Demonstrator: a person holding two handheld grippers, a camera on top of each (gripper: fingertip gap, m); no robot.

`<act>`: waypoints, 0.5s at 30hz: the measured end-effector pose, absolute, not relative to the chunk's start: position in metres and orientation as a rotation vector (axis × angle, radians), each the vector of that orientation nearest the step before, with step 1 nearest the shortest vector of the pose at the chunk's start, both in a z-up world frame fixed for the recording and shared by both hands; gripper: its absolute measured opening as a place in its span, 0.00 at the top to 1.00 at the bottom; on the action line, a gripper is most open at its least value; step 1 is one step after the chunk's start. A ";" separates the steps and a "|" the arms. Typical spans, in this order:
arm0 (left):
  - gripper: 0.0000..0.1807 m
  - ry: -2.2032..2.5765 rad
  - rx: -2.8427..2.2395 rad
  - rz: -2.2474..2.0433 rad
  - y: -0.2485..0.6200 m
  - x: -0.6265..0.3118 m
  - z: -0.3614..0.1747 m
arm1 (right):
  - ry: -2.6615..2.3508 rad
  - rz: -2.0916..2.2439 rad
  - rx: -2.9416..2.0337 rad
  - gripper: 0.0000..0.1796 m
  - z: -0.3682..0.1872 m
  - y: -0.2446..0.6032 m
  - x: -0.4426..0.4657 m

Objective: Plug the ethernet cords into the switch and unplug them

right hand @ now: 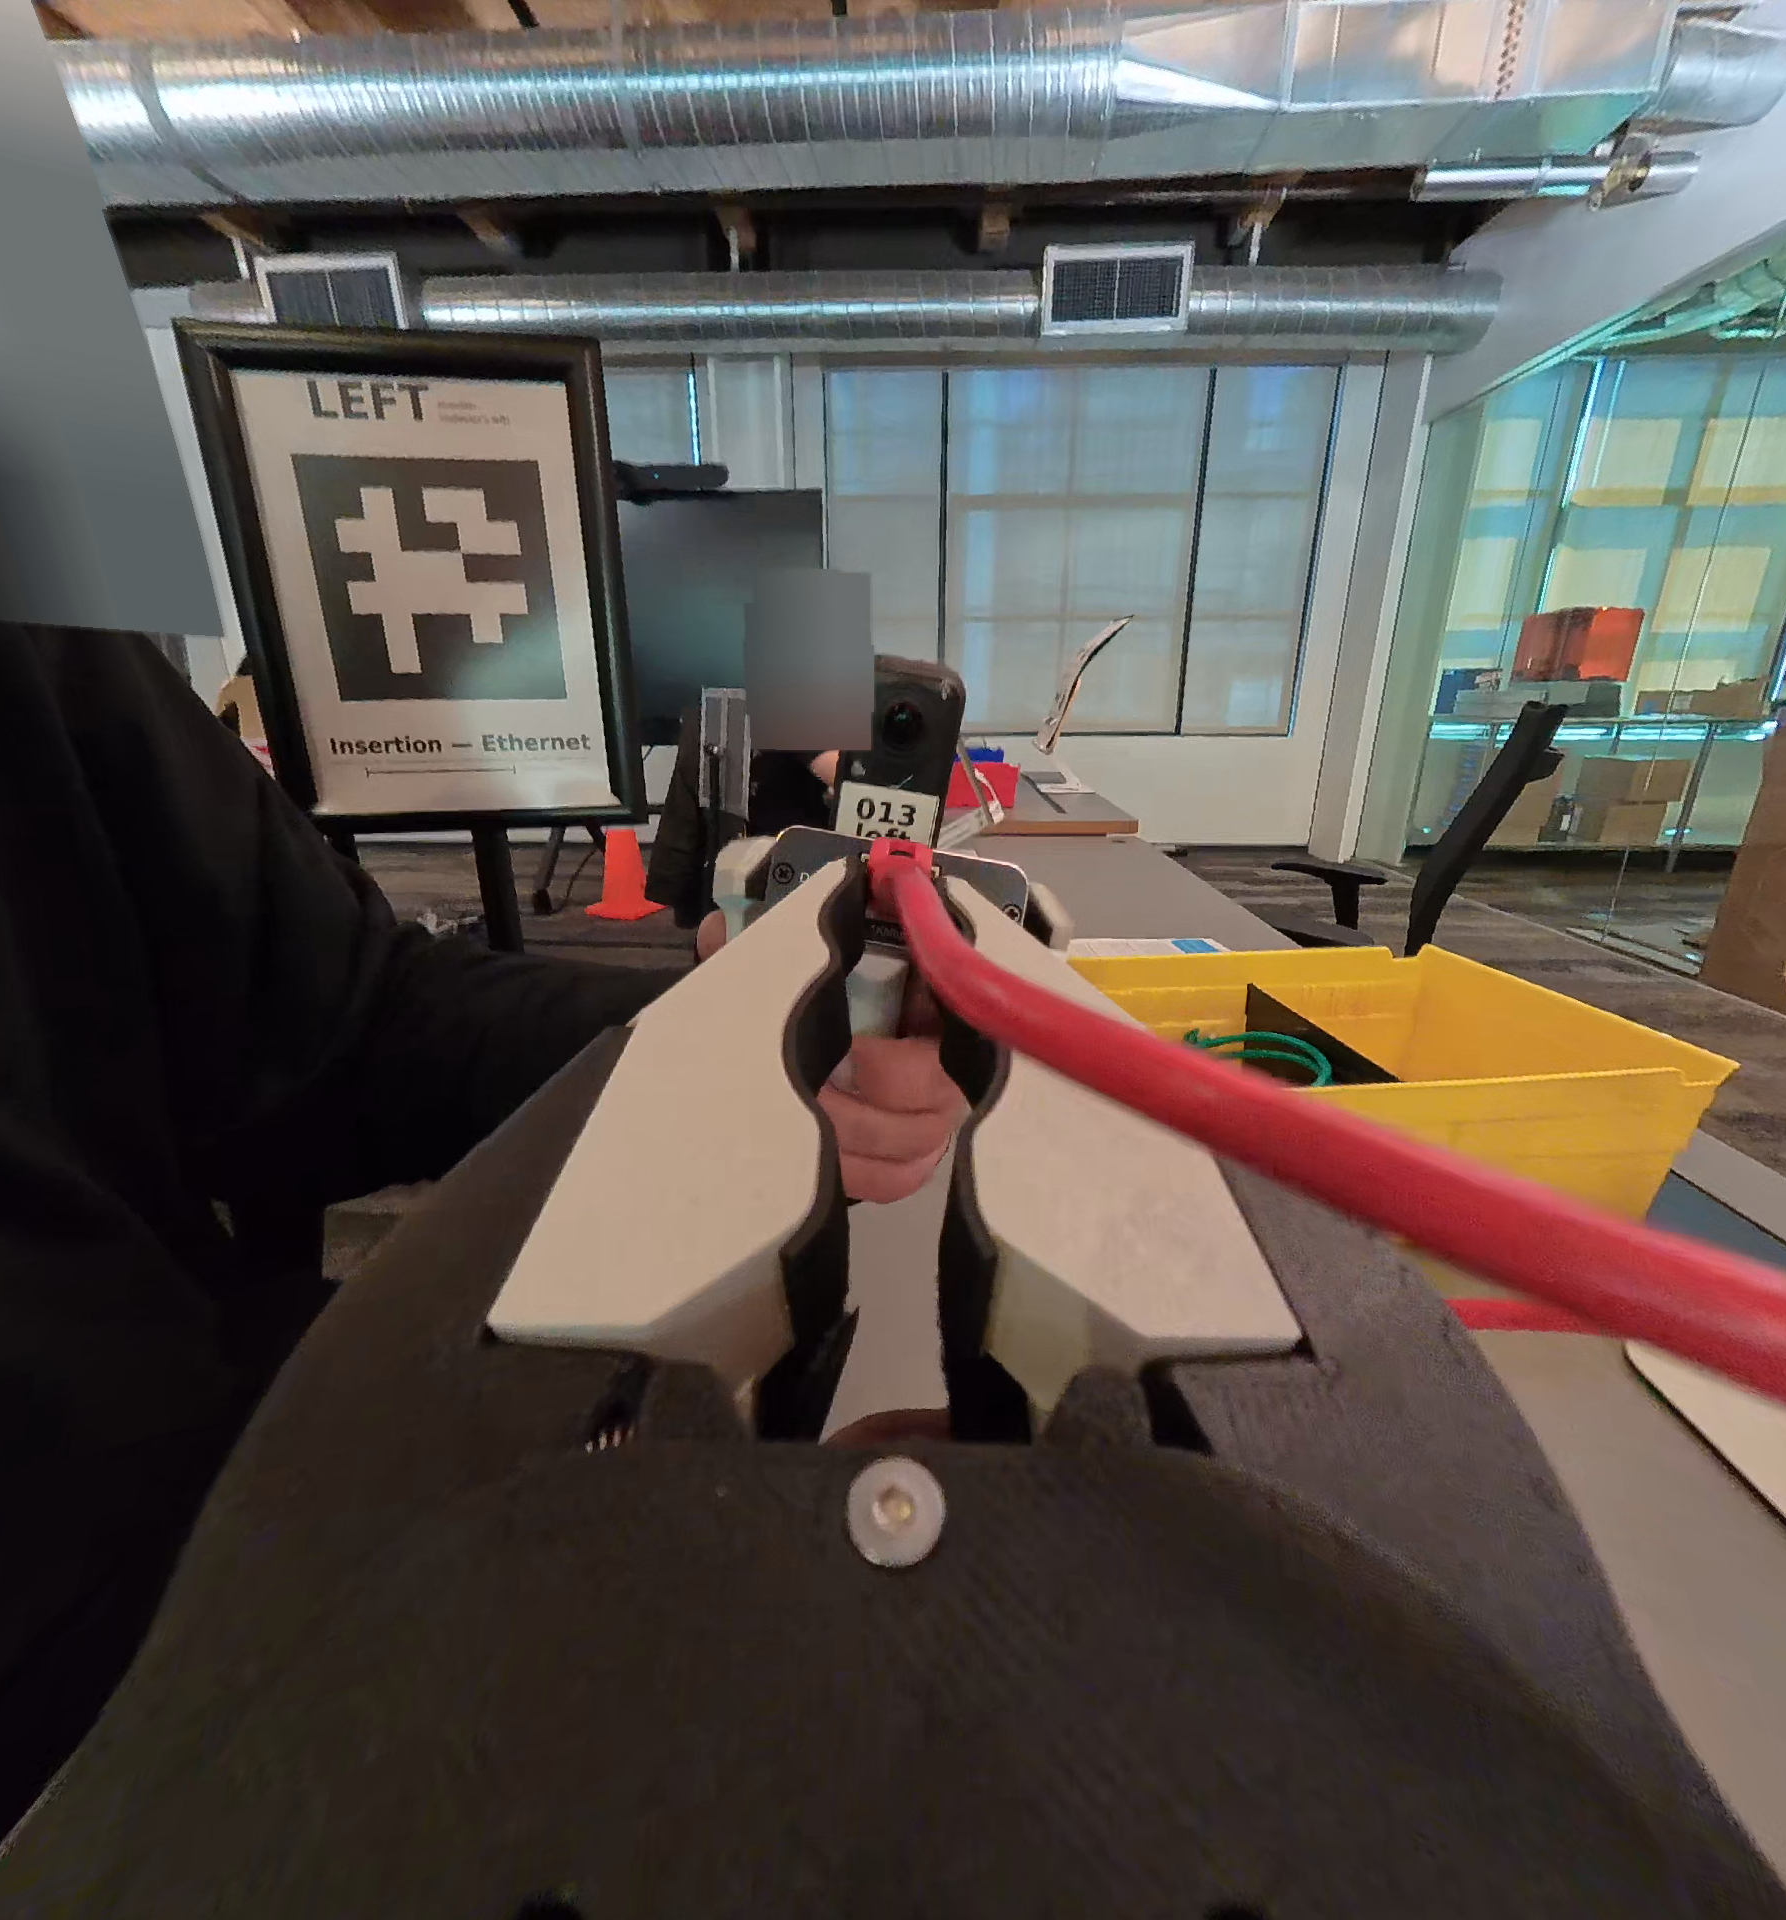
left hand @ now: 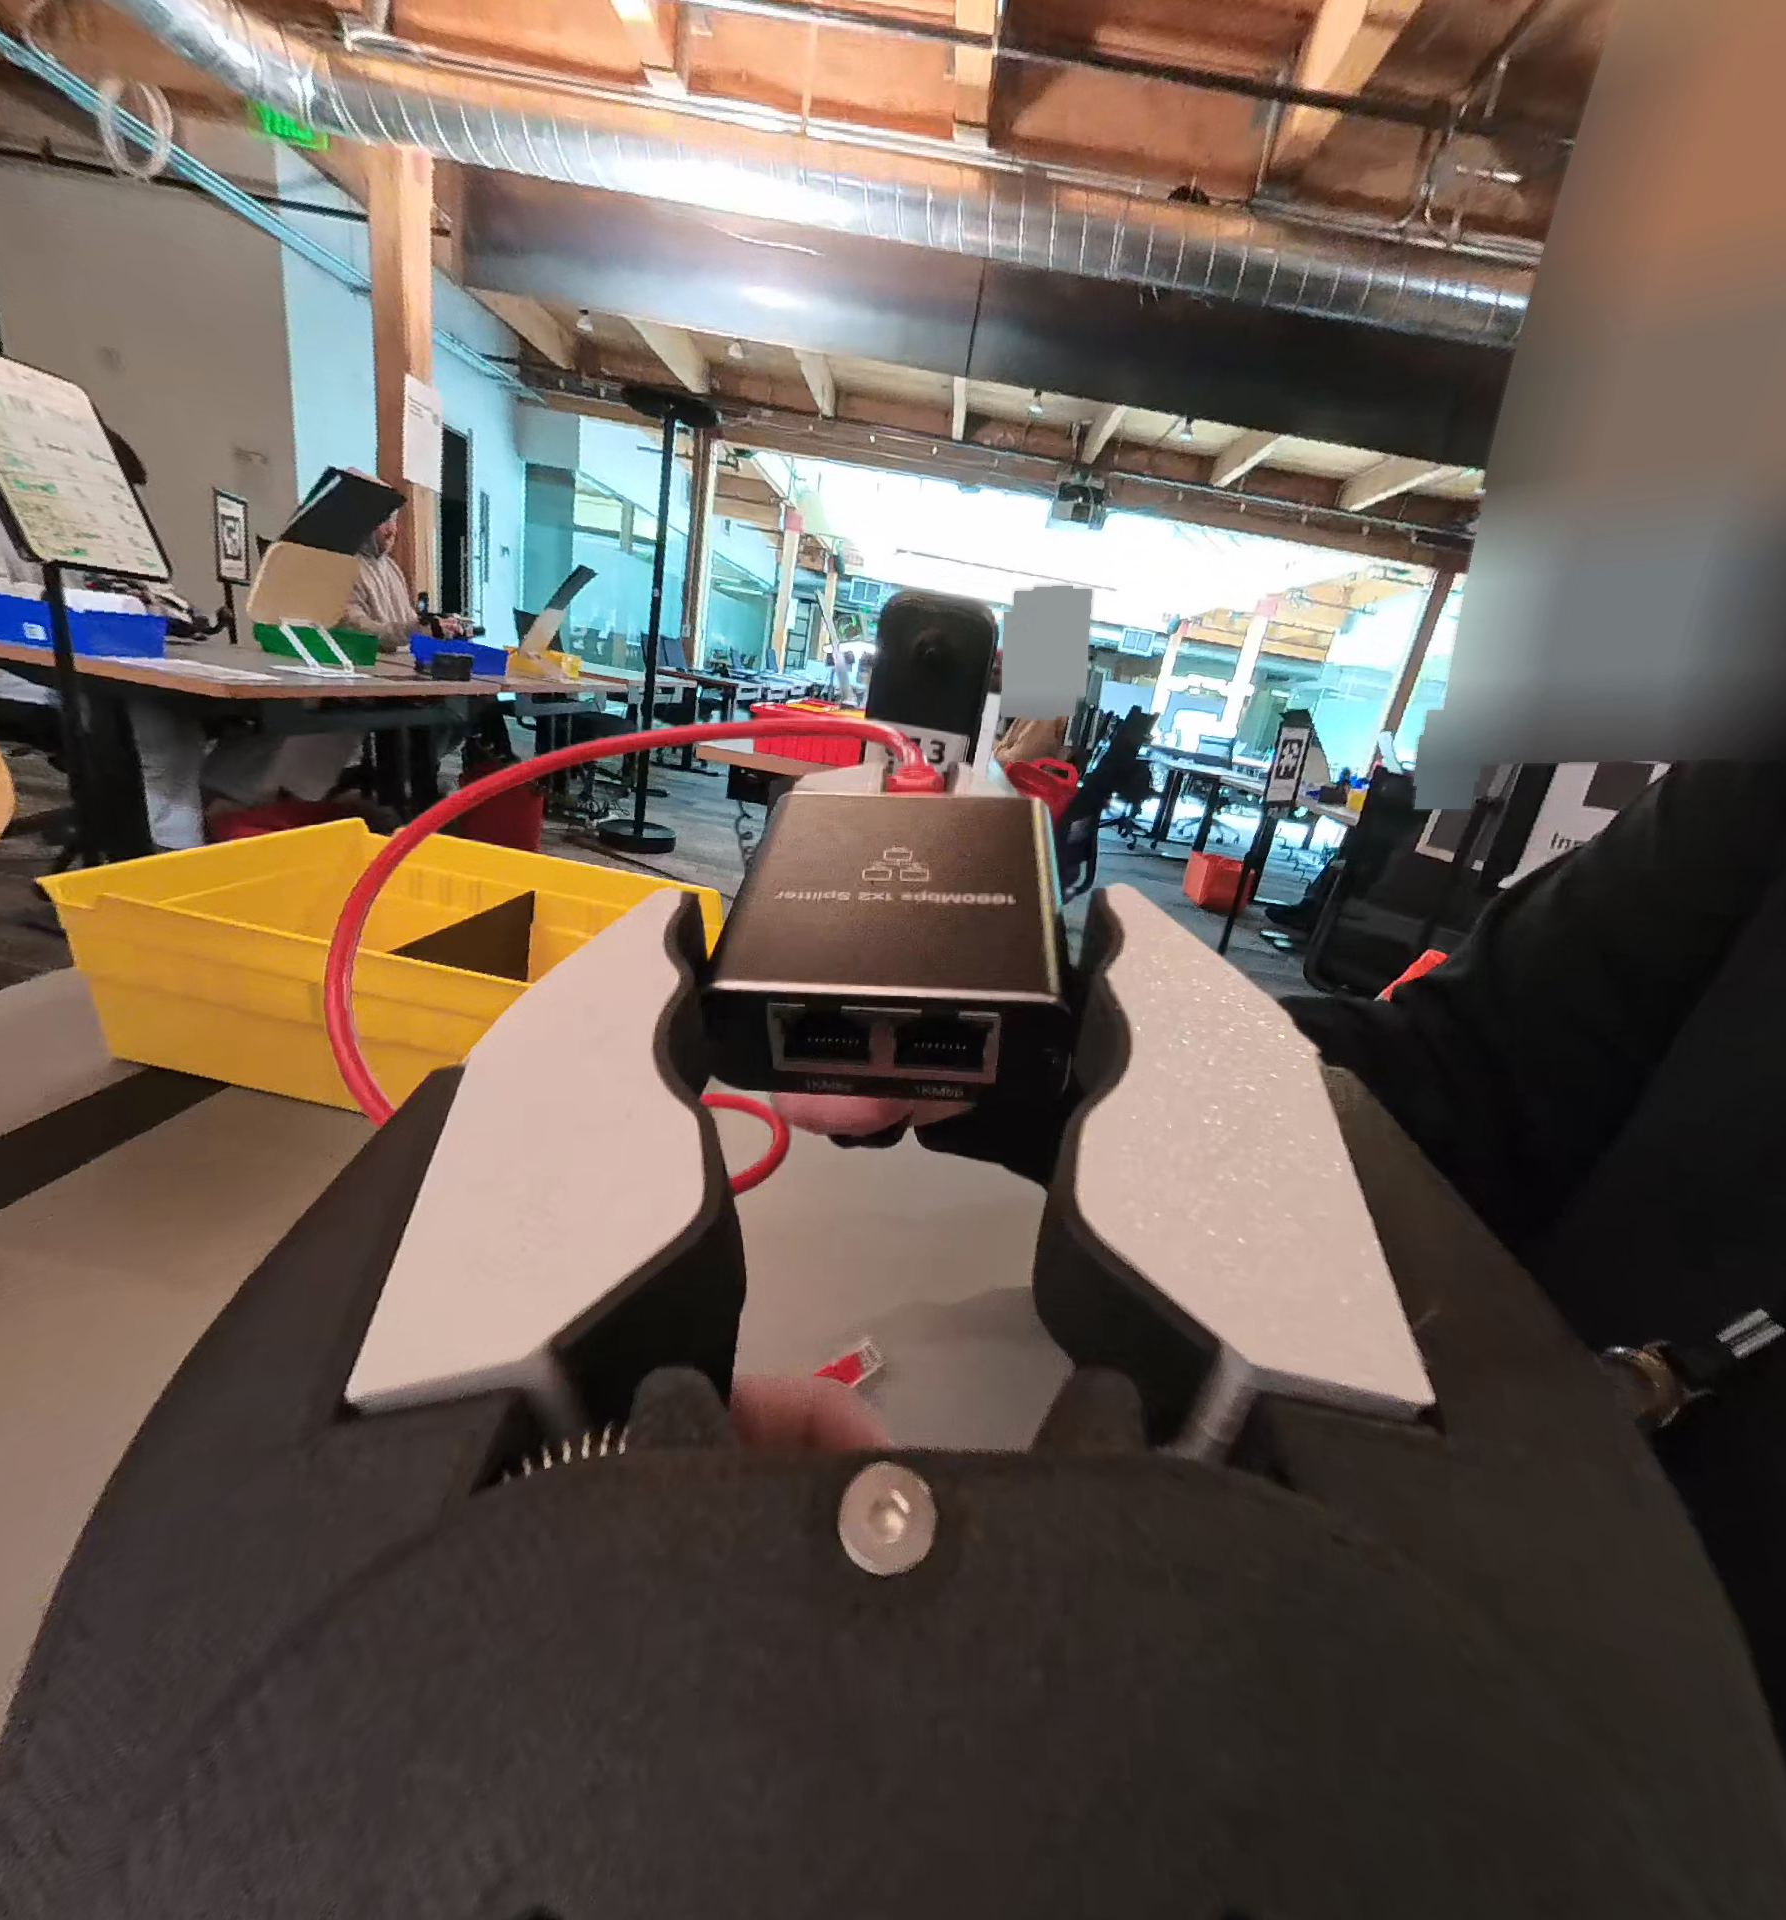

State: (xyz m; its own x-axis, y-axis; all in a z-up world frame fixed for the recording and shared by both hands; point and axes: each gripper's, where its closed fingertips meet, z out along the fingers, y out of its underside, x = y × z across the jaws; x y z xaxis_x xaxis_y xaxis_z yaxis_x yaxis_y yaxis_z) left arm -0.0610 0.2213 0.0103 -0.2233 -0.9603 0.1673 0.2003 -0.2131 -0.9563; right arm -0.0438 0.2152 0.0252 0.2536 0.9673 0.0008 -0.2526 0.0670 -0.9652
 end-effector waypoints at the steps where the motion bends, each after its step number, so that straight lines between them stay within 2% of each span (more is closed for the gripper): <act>1: 0.63 1.103 -1.081 -1.582 0.221 -0.059 0.008 | -0.838 1.118 -1.093 0.95 0.027 0.215 -0.043; 9: 0.64 1.103 -1.041 -1.526 0.219 -0.064 0.023 | -0.893 1.106 -1.108 0.95 0.024 0.211 -0.044; 15: 0.64 1.198 -1.102 -1.451 0.218 -0.065 0.015 | -0.972 1.048 -1.186 0.95 0.015 0.209 -0.045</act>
